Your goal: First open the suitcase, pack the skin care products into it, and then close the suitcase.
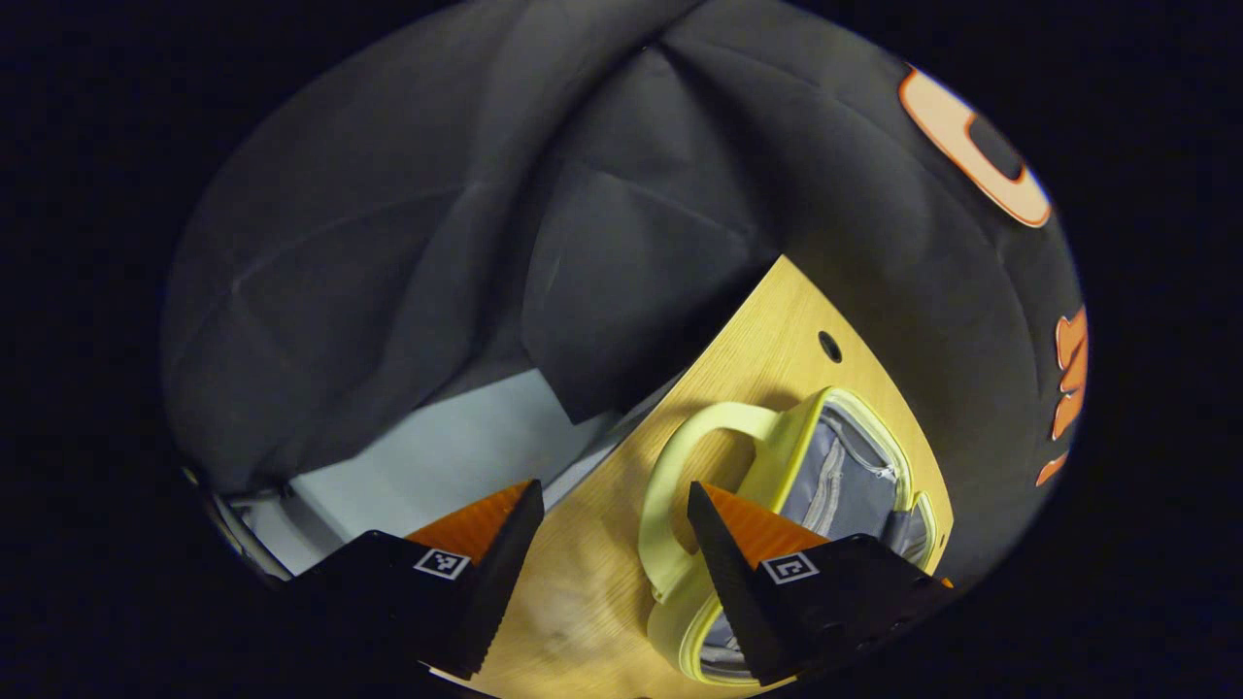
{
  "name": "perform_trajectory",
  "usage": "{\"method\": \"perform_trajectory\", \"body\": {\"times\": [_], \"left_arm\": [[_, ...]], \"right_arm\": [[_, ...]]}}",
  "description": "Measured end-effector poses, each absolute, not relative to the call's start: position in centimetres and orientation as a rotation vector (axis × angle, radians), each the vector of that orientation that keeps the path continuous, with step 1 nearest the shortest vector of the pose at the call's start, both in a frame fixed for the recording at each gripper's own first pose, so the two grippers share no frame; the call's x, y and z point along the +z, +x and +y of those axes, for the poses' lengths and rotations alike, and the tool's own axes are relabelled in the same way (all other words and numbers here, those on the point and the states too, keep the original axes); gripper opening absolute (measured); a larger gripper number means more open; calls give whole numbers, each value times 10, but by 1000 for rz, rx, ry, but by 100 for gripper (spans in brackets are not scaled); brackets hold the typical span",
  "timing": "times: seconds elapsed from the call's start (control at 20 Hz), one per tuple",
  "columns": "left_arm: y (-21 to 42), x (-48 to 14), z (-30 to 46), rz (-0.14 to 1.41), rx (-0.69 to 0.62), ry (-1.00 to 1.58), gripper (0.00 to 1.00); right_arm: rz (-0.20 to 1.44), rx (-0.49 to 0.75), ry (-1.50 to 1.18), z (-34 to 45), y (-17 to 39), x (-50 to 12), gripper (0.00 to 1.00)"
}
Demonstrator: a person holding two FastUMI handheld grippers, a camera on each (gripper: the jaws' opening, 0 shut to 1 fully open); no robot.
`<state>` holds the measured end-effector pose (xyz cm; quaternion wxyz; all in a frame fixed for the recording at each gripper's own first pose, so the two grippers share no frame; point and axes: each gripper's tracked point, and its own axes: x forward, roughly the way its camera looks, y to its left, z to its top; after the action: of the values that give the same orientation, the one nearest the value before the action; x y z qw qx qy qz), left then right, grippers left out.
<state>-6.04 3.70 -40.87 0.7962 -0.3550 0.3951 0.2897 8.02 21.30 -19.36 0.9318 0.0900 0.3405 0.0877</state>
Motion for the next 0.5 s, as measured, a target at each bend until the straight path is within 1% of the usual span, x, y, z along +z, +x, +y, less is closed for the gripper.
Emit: {"method": "perform_trajectory", "body": {"times": [0.05, 0.15, 0.2, 0.25, 0.3, 0.35, 0.4, 0.5], "left_arm": [[-58, -411, 44, 835, 628, -739, 93], [-52, -420, 45, 854, 614, -713, 78], [-50, -421, 44, 881, 593, -683, 71], [-42, -420, 39, 866, 534, -671, 67], [-32, -413, 32, 850, 506, -708, 50], [-41, -387, 29, 843, 505, -697, 33], [-25, -413, 32, 843, 493, -685, 17], [-27, -399, 31, 813, 479, -672, 17]], "right_arm": [[641, 154, 171, 202, 82, -180, 64], [566, 106, 143, 178, 83, -161, 67], [551, 83, 127, 165, 82, -155, 67], [539, 70, 119, 155, 81, -151, 67], [538, 59, 113, 147, 79, -148, 67], [535, 51, 111, 138, 76, -147, 68], [527, 41, 106, 130, 75, -144, 68], [504, 26, 88, 113, 72, -141, 68]]}}
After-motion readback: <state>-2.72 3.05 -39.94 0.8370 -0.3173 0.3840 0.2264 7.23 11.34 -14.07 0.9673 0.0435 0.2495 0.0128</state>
